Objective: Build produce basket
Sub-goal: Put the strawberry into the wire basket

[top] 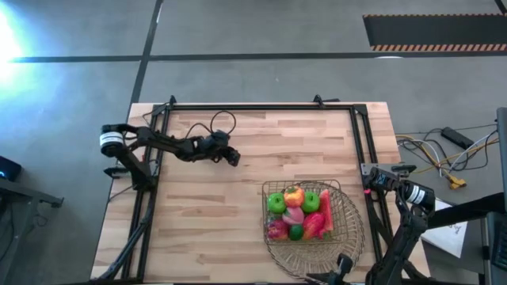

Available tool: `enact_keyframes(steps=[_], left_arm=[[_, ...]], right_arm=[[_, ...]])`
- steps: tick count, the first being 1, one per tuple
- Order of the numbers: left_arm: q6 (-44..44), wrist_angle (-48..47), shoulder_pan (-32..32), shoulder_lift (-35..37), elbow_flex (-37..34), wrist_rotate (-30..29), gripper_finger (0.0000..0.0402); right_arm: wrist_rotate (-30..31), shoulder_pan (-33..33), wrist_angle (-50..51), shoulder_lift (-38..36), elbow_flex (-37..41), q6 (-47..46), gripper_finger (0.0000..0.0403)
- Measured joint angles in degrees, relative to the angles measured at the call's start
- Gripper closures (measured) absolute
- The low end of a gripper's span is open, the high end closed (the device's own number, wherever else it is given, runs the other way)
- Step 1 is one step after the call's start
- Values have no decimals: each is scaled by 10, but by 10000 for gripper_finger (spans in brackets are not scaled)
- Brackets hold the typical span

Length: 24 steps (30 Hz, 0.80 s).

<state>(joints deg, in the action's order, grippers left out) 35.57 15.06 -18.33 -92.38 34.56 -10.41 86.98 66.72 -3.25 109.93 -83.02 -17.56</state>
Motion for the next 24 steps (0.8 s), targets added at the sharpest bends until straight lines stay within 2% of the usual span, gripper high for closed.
enact_keyframes(steps=[9,16,21,24], left_arm=[[-58,-8,1,8,0,25,395],[-110,-6,27,61,-1,81,401],[-151,3,97,124,0,83,401],[-156,49,151,163,0,83,401]], right_arm=[[-2,0,0,0,0,-5,360],[-2,0,0,0,0,-5,360],[-2,0,0,0,0,-9,360],[-2,0,0,0,0,-9,360]])
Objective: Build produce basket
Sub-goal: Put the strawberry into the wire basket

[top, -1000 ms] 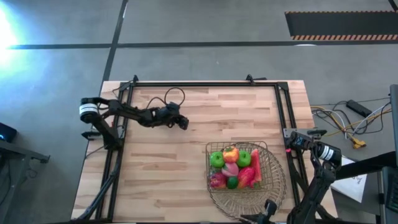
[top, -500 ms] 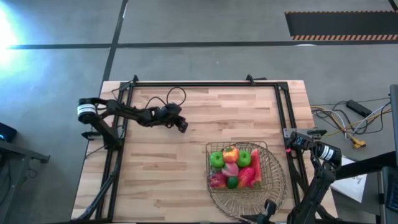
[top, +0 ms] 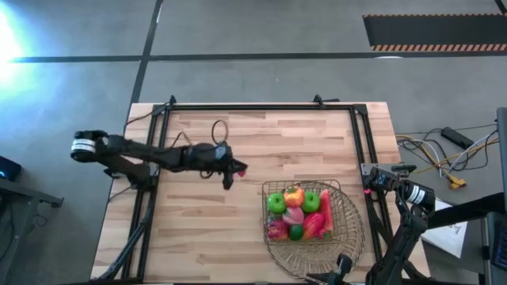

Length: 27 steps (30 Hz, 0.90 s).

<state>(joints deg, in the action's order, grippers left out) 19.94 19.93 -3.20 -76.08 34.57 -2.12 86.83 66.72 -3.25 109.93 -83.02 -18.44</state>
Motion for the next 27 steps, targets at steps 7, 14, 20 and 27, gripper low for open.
enact_keyframes(steps=[7,14,20,27], left_arm=[[-55,182,126,9,27,-33,401],[-128,177,184,-125,173,-53,402],[-147,97,183,-261,320,-54,402],[-191,92,183,-379,442,-59,402]], right_arm=[[2,-7,0,0,0,3,360],[2,-17,0,0,0,12,360],[2,-13,0,0,0,15,360],[2,7,-3,0,0,2,360]])
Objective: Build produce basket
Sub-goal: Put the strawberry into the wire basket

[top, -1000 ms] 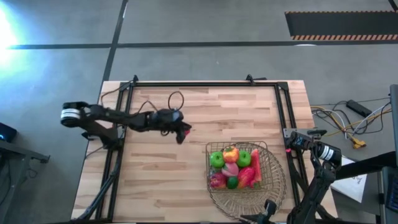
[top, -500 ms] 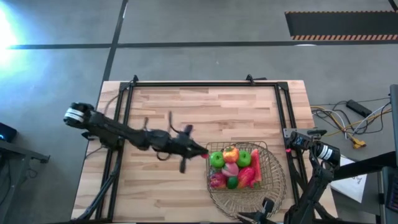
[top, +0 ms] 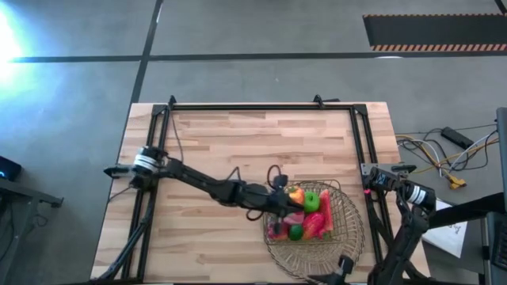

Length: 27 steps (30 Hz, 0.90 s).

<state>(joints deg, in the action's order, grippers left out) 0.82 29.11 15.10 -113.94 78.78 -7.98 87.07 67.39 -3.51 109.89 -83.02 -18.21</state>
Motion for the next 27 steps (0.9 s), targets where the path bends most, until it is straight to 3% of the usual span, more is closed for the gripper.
enact_keyframes(steps=[12,27], left_arm=[[-43,-1,-13,-99,69,-11,402],[-43,-7,-19,-104,62,-21,402]], right_arm=[[0,11,-2,0,0,-19,360],[0,11,-2,0,0,-14,360]])
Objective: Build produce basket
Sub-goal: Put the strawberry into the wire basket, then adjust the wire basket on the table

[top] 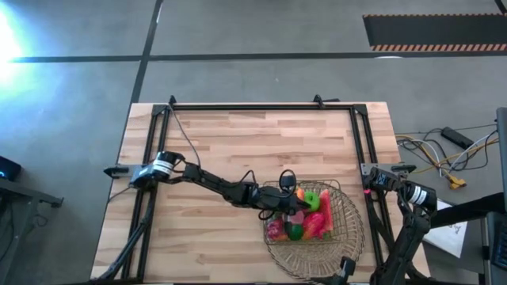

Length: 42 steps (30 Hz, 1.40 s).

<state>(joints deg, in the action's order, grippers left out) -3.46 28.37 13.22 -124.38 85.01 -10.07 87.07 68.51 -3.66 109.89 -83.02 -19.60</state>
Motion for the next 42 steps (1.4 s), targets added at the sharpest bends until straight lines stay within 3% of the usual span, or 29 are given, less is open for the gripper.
enact_keyframes(steps=[9,20,27,34,39,42], left_arm=[[1,-11,0,0,1,3,394],[1,-20,0,1,6,11,322],[0,-54,4,65,6,12,312],[-1,-223,19,204,3,12,313],[0,-395,48,314,-17,-2,313],[16,-469,81,364,-55,-71,313]], right_arm=[[0,0,0,0,0,1,360],[0,0,0,0,0,1,360],[0,2,0,0,0,-3,360],[13,4,4,0,0,-43,360],[-83,5,43,0,0,-105,360],[-120,5,96,0,3,-193,360]])
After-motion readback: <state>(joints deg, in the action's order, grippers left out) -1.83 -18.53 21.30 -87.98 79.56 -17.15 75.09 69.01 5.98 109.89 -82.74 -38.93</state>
